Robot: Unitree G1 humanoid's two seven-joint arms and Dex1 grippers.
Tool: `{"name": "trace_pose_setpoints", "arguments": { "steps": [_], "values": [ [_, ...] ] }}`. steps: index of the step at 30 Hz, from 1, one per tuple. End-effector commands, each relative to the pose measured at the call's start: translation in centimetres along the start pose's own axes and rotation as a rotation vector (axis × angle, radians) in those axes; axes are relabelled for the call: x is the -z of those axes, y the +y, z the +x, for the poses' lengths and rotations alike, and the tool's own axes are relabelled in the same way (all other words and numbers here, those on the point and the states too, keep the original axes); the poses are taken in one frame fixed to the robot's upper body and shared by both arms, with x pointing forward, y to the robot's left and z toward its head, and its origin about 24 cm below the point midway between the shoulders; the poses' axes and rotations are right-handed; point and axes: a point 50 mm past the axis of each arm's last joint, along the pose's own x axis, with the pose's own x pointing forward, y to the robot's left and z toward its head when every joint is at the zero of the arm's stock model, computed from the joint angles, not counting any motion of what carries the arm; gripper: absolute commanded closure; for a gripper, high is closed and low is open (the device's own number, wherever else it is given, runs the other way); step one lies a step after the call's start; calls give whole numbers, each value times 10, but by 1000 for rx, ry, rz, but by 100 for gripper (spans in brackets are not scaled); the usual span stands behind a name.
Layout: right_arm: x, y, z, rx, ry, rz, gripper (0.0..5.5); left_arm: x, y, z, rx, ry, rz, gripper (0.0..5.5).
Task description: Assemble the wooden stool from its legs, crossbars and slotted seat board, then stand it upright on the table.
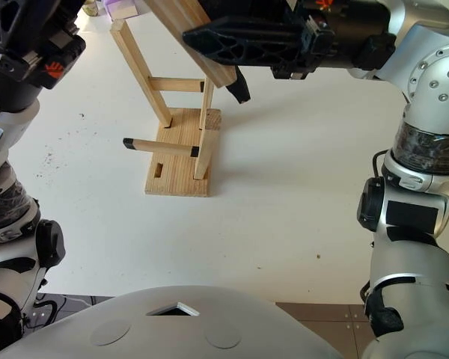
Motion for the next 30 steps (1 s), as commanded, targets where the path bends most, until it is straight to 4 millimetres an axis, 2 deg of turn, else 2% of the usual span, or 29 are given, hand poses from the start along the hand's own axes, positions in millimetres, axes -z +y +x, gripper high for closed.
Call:
{"name": "trace_pose_setpoints", "arguments": {
  "steps": [1,5,17,30],
  "values": [
    [7,0,-8,22,56,-5,344,3,-3,2,15,40,42,269],
    [17,1,-11,26,127,-5,344,2,-1,3,17,82,94,269],
    [22,-2,-16,16,252,-51,344,16,8,-14,37,297,182,269],
    [27,-4,-18,-28,339,-72,344,18,10,-24,58,324,219,269]
  ]
}}
